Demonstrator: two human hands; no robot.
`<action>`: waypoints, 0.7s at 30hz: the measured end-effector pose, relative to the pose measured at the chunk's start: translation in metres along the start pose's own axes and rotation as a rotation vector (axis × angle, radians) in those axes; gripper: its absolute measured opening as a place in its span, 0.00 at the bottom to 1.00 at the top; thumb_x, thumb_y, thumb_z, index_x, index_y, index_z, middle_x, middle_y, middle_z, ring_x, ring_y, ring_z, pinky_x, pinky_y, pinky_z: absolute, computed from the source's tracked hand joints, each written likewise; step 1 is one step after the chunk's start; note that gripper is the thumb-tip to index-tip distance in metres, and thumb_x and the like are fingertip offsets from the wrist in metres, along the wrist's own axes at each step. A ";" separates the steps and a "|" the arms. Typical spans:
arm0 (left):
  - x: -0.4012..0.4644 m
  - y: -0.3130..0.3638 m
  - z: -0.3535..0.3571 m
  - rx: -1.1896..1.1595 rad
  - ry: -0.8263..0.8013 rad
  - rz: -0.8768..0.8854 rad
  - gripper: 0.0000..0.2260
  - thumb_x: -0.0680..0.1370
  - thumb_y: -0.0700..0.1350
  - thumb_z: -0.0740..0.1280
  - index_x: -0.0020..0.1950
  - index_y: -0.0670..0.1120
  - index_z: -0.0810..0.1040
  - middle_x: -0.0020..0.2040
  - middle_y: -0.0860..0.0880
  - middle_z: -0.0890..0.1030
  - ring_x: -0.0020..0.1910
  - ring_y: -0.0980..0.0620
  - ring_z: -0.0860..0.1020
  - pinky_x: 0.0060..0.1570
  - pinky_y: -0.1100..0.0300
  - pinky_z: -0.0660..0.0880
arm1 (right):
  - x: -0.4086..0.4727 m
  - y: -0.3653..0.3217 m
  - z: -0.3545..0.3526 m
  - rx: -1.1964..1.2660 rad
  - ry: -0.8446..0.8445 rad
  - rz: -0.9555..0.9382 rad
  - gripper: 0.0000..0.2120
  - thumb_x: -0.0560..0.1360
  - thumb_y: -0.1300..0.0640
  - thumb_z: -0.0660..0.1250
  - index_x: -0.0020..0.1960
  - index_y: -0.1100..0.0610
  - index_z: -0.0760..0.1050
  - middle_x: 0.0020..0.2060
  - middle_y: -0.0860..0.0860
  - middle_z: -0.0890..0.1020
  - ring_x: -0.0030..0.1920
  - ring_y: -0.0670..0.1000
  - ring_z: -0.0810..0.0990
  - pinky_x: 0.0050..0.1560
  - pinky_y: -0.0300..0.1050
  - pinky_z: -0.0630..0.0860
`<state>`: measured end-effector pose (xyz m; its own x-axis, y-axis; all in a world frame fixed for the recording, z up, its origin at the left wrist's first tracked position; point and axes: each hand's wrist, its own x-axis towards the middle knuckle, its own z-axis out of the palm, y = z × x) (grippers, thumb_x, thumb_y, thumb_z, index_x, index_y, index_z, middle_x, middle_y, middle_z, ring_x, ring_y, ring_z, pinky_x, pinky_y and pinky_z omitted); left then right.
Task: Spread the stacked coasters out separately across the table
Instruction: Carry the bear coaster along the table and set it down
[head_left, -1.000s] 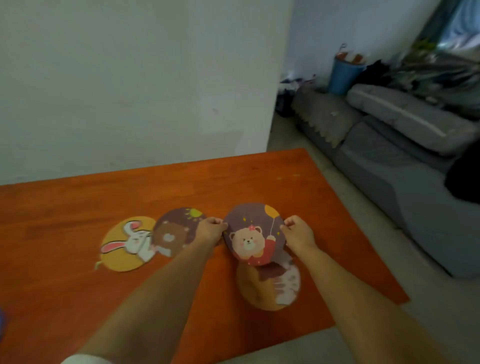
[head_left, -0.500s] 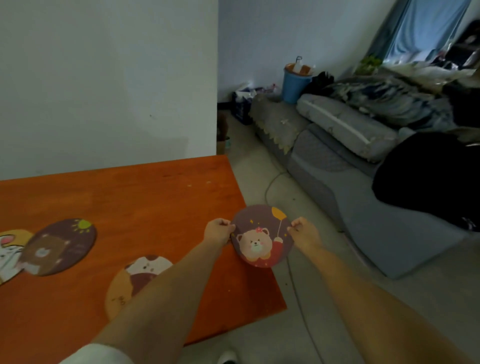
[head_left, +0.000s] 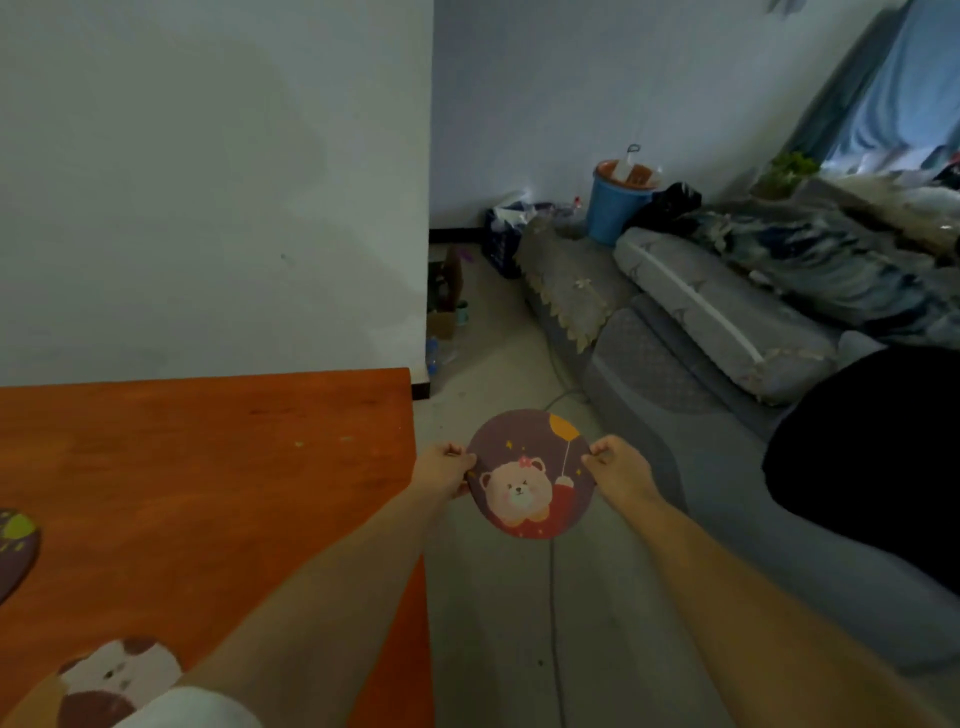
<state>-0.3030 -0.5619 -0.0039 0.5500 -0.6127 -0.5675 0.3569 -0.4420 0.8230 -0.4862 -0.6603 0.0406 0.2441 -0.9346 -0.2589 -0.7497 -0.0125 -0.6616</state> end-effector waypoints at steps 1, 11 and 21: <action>0.007 0.004 0.003 -0.006 0.017 0.003 0.11 0.78 0.36 0.65 0.36 0.43 0.71 0.46 0.39 0.77 0.49 0.43 0.76 0.52 0.48 0.78 | 0.014 -0.001 0.000 -0.009 -0.026 -0.017 0.07 0.77 0.61 0.65 0.52 0.64 0.75 0.51 0.62 0.82 0.53 0.59 0.80 0.45 0.43 0.69; 0.023 0.001 0.001 -0.110 0.533 -0.004 0.15 0.77 0.35 0.66 0.31 0.45 0.69 0.30 0.45 0.73 0.29 0.49 0.71 0.33 0.56 0.73 | 0.131 -0.054 0.042 -0.158 -0.459 -0.412 0.05 0.76 0.61 0.65 0.44 0.58 0.70 0.45 0.63 0.82 0.51 0.62 0.81 0.52 0.55 0.76; -0.018 -0.032 -0.023 -0.324 0.889 -0.088 0.14 0.79 0.38 0.64 0.34 0.46 0.69 0.35 0.44 0.74 0.36 0.44 0.72 0.40 0.51 0.73 | 0.129 -0.115 0.118 -0.292 -0.796 -0.715 0.04 0.76 0.59 0.66 0.45 0.57 0.72 0.45 0.59 0.81 0.46 0.60 0.81 0.49 0.55 0.79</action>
<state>-0.3066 -0.5219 -0.0193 0.8368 0.1960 -0.5113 0.5431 -0.1778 0.8206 -0.2963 -0.7371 0.0006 0.9255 -0.1840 -0.3311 -0.3686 -0.6389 -0.6752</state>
